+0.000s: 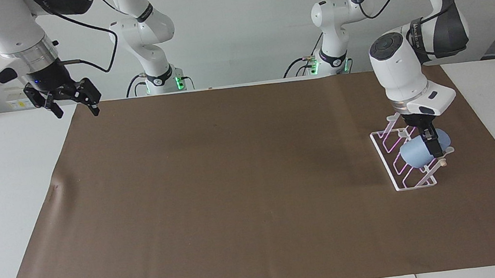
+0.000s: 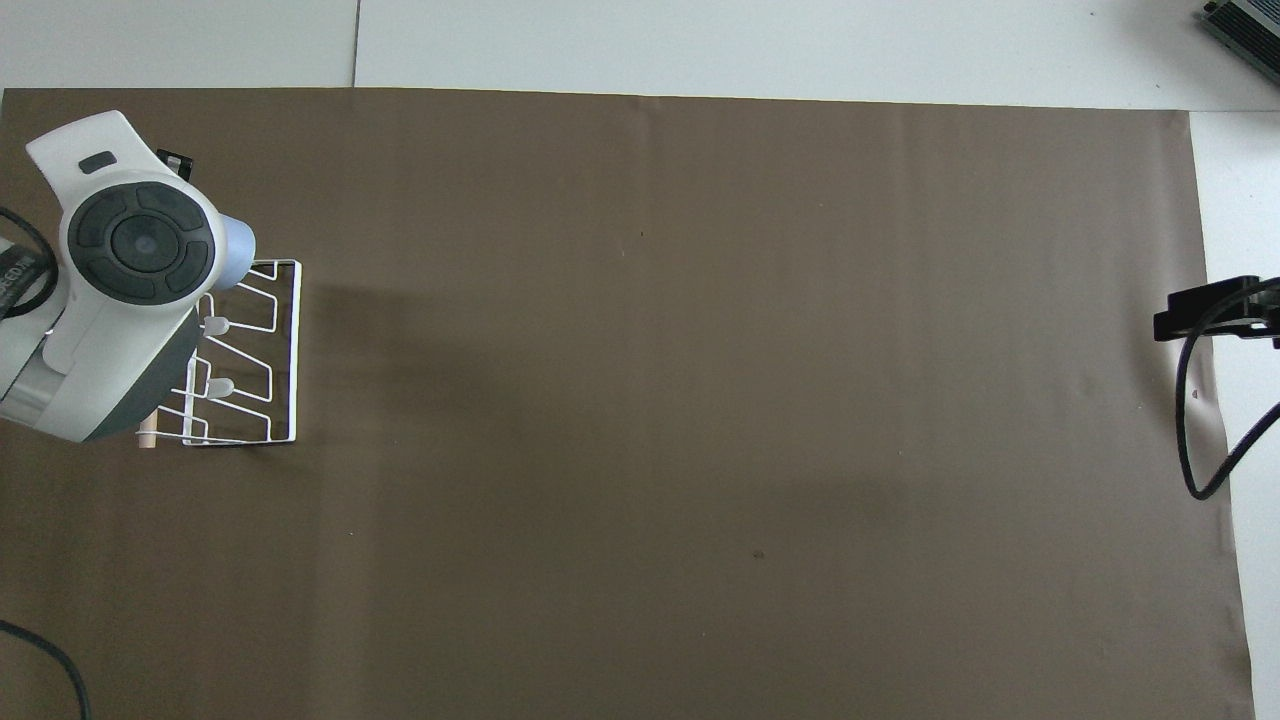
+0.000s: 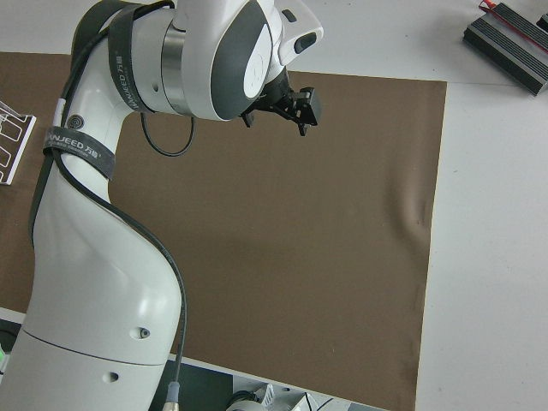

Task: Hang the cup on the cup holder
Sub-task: 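Lower the cup onto the rack hook with the left gripper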

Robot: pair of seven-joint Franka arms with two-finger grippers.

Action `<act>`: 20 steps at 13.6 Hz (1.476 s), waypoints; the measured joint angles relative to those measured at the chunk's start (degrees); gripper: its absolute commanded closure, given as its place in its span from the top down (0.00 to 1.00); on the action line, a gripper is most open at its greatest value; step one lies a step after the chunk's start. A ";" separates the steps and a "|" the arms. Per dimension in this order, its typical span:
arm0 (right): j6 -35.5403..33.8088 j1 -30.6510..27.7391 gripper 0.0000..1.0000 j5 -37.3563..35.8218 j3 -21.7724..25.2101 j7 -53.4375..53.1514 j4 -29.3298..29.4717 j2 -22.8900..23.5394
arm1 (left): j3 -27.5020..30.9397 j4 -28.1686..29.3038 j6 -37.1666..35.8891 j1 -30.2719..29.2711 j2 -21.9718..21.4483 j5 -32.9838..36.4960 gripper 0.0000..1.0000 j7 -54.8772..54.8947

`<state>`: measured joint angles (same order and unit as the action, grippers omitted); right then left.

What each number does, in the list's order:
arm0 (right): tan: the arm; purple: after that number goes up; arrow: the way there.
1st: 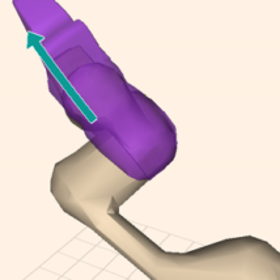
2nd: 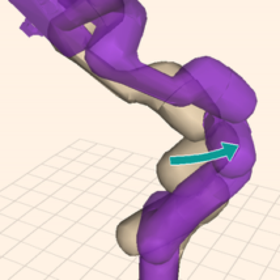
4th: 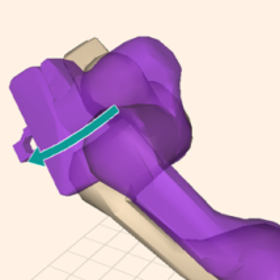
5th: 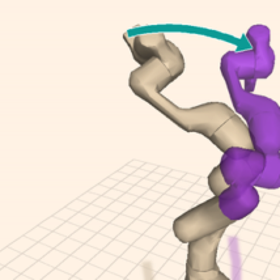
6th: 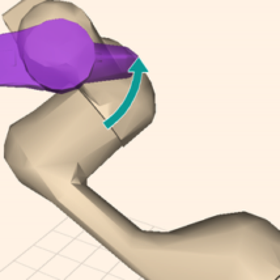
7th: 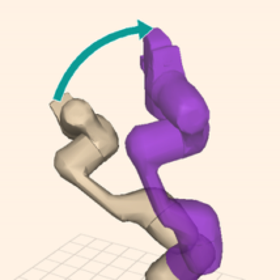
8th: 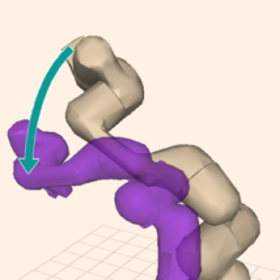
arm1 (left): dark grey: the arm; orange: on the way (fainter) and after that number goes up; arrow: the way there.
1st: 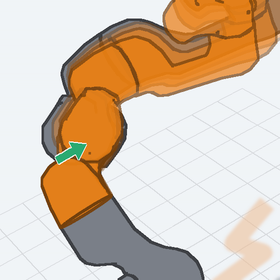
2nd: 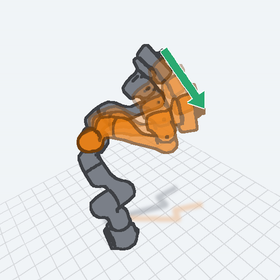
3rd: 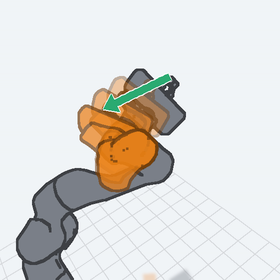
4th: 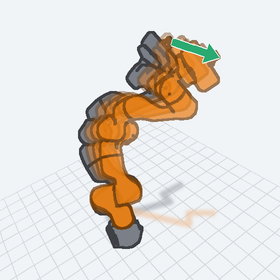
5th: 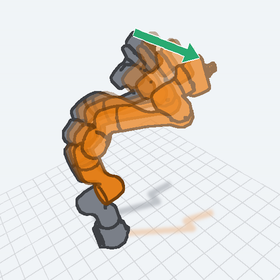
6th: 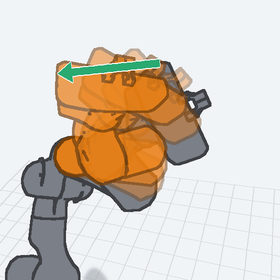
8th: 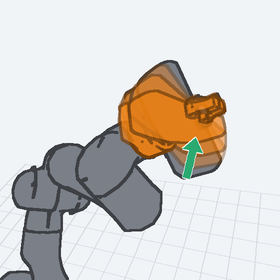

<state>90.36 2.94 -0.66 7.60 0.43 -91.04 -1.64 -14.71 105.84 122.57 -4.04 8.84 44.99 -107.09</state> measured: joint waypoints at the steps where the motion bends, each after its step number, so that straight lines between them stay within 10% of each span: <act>1: 0.61 0.44 1.00 -0.48 -0.11 -0.11 -0.89 -0.22 | 0.01 0.28 0.31 -0.16 0.00 0.33 0.00 0.01; 3: 1.30 0.83 1.00 -0.75 -0.30 -0.22 -1.40 -0.33 | -0.01 1.61 1.32 -0.19 -0.01 0.96 0.35 0.01; 4: 1.29 0.90 1.00 -0.74 -0.30 -0.22 -1.12 -0.35 | -0.02 2.10 1.54 -0.19 0.00 1.04 0.99 0.01; 16: 0.11 1.27 1.00 -0.71 -0.37 -0.25 -0.32 -0.70 | -1.63 0.40 0.25 0.77 -1.35 0.16 1.00 4.23; 20: -0.06 1.27 1.00 -0.71 -0.37 -0.25 -0.49 -2.00 | -2.87 -1.78 -2.22 2.12 -3.95 -14.13 1.00 16.27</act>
<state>90.30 4.21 -1.37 7.23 0.18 -91.53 -3.65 -17.58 104.05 120.35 -1.93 4.88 30.86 -90.82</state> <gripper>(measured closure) 0.000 0.000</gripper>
